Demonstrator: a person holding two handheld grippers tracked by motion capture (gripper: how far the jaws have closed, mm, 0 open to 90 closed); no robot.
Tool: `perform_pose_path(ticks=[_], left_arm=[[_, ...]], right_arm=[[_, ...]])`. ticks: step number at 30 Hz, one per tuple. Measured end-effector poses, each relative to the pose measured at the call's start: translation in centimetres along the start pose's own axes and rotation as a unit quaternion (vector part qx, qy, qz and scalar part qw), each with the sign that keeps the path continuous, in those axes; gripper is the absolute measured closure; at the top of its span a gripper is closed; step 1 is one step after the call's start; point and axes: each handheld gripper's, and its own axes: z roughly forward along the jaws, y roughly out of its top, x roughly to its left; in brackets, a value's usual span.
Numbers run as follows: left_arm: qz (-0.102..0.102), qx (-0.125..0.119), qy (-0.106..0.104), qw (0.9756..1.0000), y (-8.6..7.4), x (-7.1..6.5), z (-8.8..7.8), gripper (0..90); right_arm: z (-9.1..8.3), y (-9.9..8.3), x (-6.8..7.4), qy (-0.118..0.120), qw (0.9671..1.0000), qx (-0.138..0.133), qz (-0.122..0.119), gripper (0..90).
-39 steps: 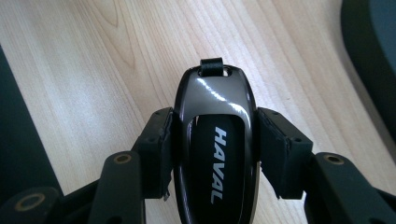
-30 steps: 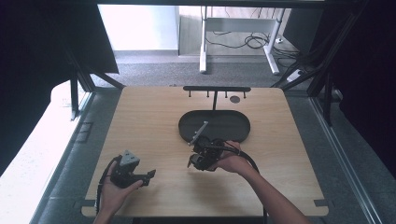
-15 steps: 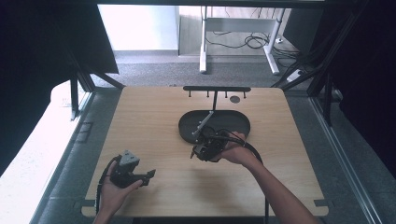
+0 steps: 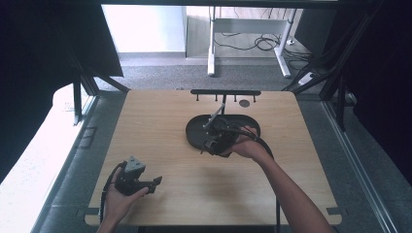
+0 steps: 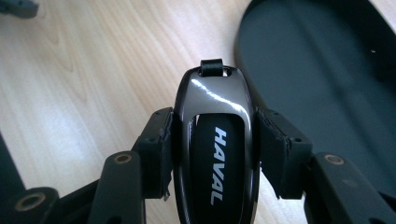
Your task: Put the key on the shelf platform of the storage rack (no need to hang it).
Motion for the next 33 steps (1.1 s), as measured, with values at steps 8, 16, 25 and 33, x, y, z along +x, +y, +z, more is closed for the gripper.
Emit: perform_pose_path(ticks=[8, 16, 25, 33], left_arm=[[0.000, 0.000, -0.001, 1.0000, 0.0, 0.0, 0.0, 23.2], [-0.001, 0.000, 0.000, 1.0000, 0.0, 0.1, 0.1, 23.2], [0.002, 0.003, -0.001, 1.0000, 0.0, 0.1, 0.1, 23.2], [0.001, 0.003, -0.001, 1.0000, 0.0, 0.0, 0.1, 23.1]], right_arm=[[-0.3, 0.6, -1.5, -0.008, 0.9999, -0.004, 0.010, 49.3], [-0.1, 1.1, -2.6, -0.009, 0.9997, -0.004, 0.020, 49.3], [1.0, 1.2, -4.3, -0.016, 0.9993, 0.003, 0.035, 49.3], [2.0, 1.4, -5.8, -0.017, 0.9987, 0.004, 0.047, 49.3]])
